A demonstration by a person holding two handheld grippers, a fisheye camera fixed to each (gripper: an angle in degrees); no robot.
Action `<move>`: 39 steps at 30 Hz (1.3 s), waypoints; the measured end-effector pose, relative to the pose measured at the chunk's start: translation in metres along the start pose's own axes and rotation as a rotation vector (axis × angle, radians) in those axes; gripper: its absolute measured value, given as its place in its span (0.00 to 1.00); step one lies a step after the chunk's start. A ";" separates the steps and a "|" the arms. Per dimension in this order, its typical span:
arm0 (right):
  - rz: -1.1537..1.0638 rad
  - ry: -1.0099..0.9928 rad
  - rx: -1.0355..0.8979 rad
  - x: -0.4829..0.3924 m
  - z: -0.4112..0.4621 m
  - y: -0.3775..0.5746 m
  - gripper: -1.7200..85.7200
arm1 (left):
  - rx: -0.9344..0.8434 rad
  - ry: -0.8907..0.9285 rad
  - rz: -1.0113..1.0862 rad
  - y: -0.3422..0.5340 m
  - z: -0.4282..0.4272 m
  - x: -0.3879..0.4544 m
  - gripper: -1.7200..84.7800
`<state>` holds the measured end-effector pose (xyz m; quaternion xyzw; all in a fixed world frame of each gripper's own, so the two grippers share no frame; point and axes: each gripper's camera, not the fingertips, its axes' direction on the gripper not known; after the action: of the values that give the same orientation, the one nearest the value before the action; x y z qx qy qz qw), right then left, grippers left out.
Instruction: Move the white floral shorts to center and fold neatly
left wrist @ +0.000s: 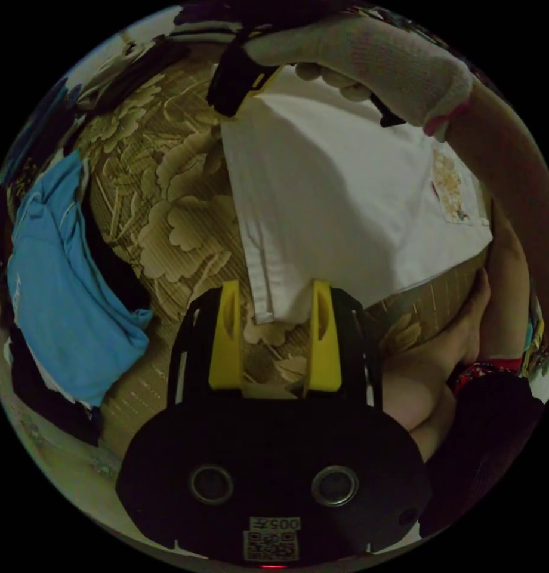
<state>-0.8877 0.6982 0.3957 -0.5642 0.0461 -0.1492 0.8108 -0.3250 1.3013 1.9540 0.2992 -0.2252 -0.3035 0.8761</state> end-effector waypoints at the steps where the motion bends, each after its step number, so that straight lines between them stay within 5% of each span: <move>1: -0.007 0.007 0.014 0.008 -0.004 0.016 0.07 | -0.002 0.000 0.003 -0.002 0.003 0.003 0.16; 6: -0.028 -0.008 0.046 0.053 -0.024 0.080 0.03 | 0.009 0.135 -0.039 -0.016 0.031 0.007 0.09; 11: 0.084 -0.436 0.310 0.165 -0.067 0.184 0.02 | 0.160 0.343 -0.128 -0.001 0.014 -0.007 0.06; 17: 0.099 -0.779 0.621 0.309 -0.120 0.352 0.04 | 0.313 0.395 0.102 -0.003 -0.023 0.073 0.06; 24: 0.261 -0.762 0.701 0.457 -0.133 0.566 0.05 | 0.268 0.531 0.346 -0.065 0.051 0.210 0.06; 31: 0.520 -0.719 0.593 0.564 -0.091 0.728 0.06 | 0.147 0.644 0.263 -0.115 0.171 0.284 0.07; 39: 0.589 -0.712 0.559 0.638 -0.089 0.830 0.04 | 0.255 0.595 0.258 -0.112 0.203 0.322 0.09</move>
<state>-0.1452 0.6955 -0.3473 -0.3059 -0.1170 0.2783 0.9029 -0.2567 0.9368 2.0943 0.4508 -0.0323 -0.0591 0.8901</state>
